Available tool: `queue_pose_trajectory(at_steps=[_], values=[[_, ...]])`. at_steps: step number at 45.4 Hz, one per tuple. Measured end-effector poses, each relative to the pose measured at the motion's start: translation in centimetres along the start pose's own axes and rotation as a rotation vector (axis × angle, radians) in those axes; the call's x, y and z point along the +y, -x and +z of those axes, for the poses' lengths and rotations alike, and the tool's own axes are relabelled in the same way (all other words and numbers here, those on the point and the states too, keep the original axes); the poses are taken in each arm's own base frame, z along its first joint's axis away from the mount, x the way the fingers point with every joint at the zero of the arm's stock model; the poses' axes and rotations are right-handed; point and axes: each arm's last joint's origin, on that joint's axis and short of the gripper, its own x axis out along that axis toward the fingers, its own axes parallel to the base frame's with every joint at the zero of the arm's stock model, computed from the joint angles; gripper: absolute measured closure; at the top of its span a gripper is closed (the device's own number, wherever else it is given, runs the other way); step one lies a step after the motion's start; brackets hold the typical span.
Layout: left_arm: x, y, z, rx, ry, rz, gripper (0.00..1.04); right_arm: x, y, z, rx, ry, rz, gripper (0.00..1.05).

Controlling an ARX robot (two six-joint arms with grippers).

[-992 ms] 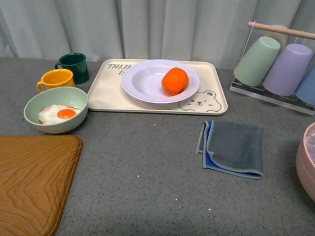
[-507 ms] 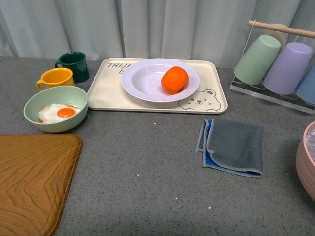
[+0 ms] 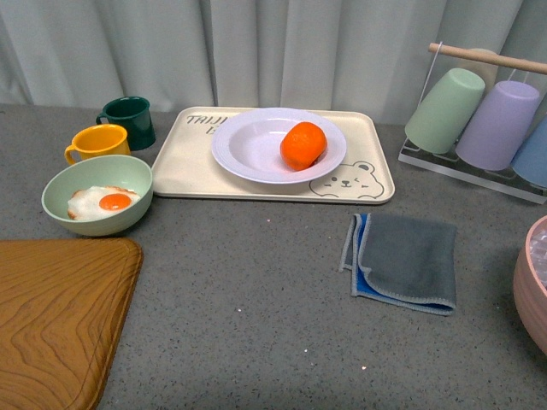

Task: Place orange and plate with both arms

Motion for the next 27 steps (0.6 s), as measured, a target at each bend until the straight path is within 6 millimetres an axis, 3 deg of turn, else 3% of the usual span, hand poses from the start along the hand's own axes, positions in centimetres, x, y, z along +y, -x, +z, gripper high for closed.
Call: queue_pose_trajectory(at_steps=[4, 21, 27], values=[[0.00, 0.00, 0.00, 0.000, 0.000, 0.000, 0.07, 0.00, 0.00, -0.01, 0.001, 0.001, 0.000, 1.01], [0.00, 0.00, 0.00, 0.000, 0.000, 0.000, 0.07, 0.00, 0.00, -0.01, 0.001, 0.001, 0.000, 0.26], [0.00, 0.00, 0.00, 0.000, 0.000, 0.000, 0.07, 0.00, 0.00, -0.01, 0.001, 0.000, 0.000, 0.07]])
